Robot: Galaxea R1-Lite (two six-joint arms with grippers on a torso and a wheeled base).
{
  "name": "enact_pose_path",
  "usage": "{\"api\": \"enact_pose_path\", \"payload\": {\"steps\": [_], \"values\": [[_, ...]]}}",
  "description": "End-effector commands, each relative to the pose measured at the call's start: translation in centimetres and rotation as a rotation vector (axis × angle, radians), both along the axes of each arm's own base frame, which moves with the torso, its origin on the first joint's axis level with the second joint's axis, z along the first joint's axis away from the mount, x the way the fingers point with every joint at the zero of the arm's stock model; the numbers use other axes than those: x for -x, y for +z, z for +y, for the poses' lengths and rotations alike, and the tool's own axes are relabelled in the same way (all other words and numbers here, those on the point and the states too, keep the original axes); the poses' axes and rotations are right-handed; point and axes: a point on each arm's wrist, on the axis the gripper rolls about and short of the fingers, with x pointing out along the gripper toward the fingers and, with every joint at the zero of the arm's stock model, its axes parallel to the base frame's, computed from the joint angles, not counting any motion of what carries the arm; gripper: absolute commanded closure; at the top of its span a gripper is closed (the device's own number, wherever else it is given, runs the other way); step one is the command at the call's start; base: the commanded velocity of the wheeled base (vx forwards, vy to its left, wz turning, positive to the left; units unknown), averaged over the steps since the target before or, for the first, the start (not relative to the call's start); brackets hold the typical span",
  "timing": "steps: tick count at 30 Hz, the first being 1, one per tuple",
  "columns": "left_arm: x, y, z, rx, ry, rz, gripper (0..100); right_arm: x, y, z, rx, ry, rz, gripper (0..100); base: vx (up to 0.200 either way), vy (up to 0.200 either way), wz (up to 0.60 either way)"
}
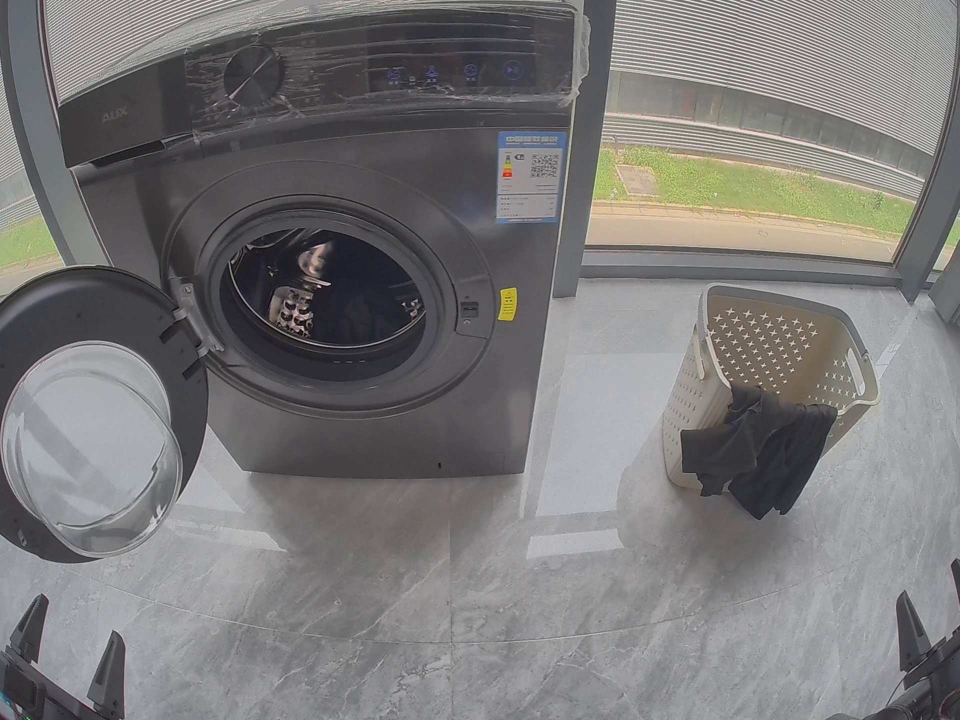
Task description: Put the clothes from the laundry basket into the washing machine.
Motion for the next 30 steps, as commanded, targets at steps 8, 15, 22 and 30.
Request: {"api": "enact_pose_path", "payload": {"steps": [8, 15, 22, 30], "values": [[-0.03, -0.51, 0.0, 0.01, 0.001, 0.004, 0, -0.04, -0.52, 0.0, 0.0, 0.0, 0.005, 0, 0.175, 0.0, 0.0], [-0.03, -0.51, 0.0, 0.008, 0.001, 0.004, 0, -0.04, -0.52, 0.0, 0.0, 0.0, 0.005, 0, 0.057, 0.0, 0.0], [-0.03, -0.49, 0.01, 0.019, 0.004, 0.002, 0, -0.04, -0.52, 0.0, 0.0, 0.0, 0.005, 0, 0.0, 0.0, 0.0], [-0.03, -0.51, 0.01, 0.01, 0.003, 0.003, 0, -0.04, -0.51, 0.0, 0.002, 0.0, 0.004, 0, 0.0, -0.2, 0.0]]}}
